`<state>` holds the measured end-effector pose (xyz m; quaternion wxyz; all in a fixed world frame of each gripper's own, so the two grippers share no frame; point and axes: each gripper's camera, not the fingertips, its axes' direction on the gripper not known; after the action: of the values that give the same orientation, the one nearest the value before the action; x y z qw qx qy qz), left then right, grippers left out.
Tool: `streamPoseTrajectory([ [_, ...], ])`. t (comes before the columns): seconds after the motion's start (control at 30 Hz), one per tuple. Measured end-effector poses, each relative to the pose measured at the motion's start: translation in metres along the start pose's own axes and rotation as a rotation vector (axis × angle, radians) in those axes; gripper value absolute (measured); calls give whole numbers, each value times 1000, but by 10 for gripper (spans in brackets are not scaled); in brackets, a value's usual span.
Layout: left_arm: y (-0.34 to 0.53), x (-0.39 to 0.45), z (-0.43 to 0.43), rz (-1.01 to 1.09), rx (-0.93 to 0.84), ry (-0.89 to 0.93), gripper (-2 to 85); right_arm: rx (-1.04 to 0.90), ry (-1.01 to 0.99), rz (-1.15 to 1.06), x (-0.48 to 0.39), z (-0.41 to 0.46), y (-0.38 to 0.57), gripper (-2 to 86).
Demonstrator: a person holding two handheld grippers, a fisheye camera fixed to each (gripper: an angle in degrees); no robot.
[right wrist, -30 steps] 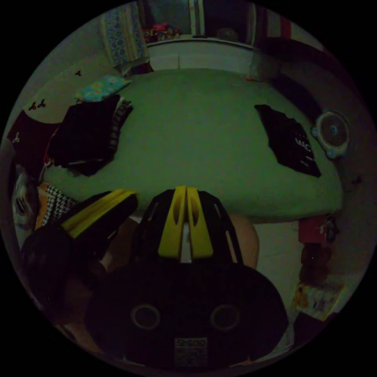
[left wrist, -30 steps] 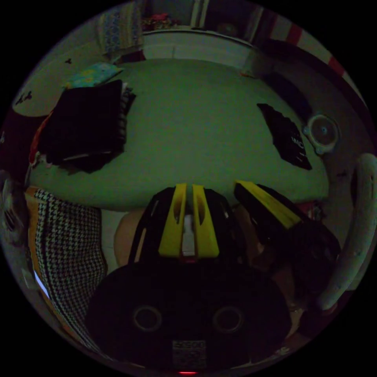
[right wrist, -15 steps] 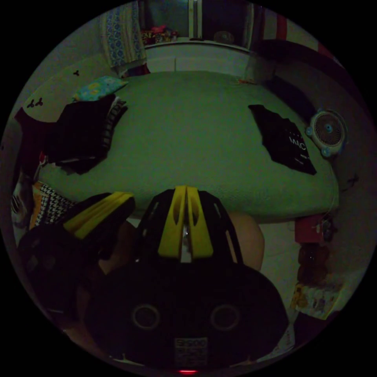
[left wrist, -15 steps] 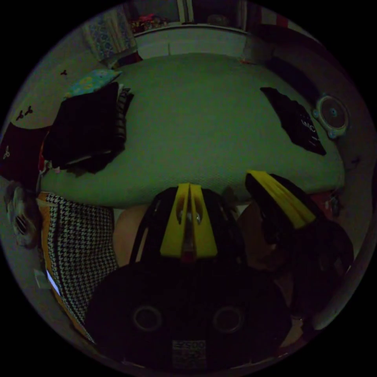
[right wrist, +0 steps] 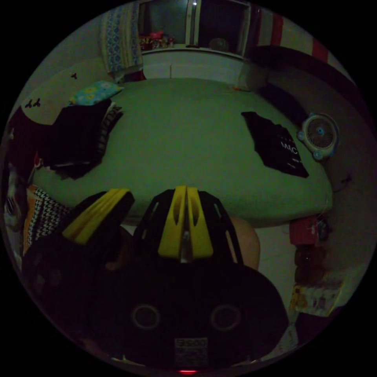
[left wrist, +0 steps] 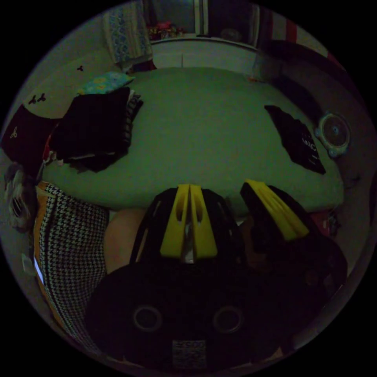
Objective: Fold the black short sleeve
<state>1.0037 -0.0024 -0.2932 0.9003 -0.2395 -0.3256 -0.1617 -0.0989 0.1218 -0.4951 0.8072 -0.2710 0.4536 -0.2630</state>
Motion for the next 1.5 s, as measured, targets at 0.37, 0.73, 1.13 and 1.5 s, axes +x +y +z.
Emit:
streamPoseTrajectory([
  [0.37,16,-18,-16,-14,-23,-6,2,1,14,-15,-18,-11,10,-10],
  [0.73,30,-42,-31,-25,2,21,2,-9,14,-20,-23,-17,15,-10],
  [1.13,42,-64,-56,-60,76,-85,2,4,-50,-25,-24,-28,13,-10],
  [1.5,41,-77,-71,-119,101,-105,1,67,-28,14,-14,-46,5,-10],
])
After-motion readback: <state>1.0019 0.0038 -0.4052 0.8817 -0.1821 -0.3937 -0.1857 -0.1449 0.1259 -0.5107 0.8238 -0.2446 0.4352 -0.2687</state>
